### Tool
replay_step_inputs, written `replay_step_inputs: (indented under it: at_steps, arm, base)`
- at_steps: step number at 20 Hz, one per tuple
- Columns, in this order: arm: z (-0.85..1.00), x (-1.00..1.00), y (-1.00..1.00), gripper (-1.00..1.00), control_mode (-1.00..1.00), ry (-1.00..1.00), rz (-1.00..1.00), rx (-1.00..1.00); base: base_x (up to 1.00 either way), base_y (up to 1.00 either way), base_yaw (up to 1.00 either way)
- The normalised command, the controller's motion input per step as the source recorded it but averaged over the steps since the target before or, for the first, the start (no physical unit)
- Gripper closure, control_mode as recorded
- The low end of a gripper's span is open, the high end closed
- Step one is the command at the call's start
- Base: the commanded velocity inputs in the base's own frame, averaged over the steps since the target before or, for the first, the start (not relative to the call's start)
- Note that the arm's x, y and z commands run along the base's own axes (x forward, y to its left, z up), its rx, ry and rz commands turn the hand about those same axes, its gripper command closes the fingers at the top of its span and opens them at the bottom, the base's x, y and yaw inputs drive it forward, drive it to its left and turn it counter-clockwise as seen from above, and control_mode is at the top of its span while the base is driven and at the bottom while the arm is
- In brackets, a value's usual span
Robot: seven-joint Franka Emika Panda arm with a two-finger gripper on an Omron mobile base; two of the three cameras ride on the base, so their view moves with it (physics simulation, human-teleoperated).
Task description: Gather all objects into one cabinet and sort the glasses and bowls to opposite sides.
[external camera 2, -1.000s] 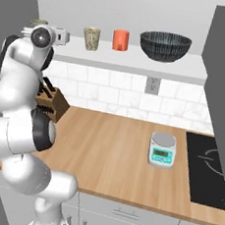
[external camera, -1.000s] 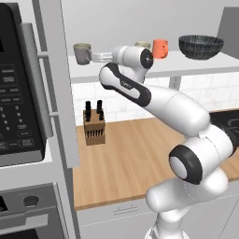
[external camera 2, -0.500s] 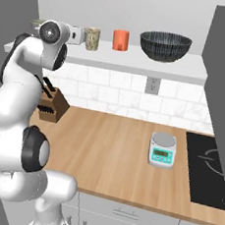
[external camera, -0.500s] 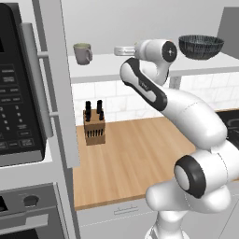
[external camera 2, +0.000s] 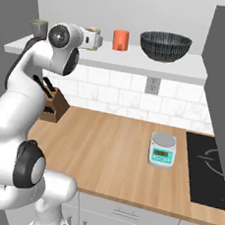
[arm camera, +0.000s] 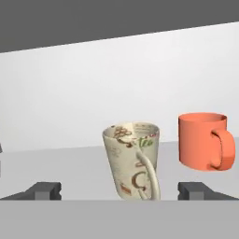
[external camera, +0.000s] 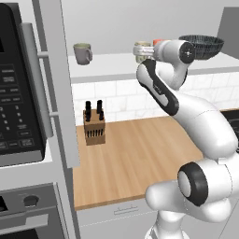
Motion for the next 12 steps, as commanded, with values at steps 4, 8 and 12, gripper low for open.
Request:
replay_step_inputs:
  at_steps: [4,8,12]
  arm:
    - [0.00,-0.11,-0.58,-1.00,-1.00,0.00,-0.03,0.00]
    - [0.00,-0.17,-0.52,-1.00,-1.00,0.00,-0.04,0.00]
    - [0.00,-0.13,-0.40,-1.00,-1.00,0.00,-0.04,0.00]
  base:
    - [0.00,0.00,0.00]
    - [0.00,0.00,0.00]
    - [0.00,0.00,0.00]
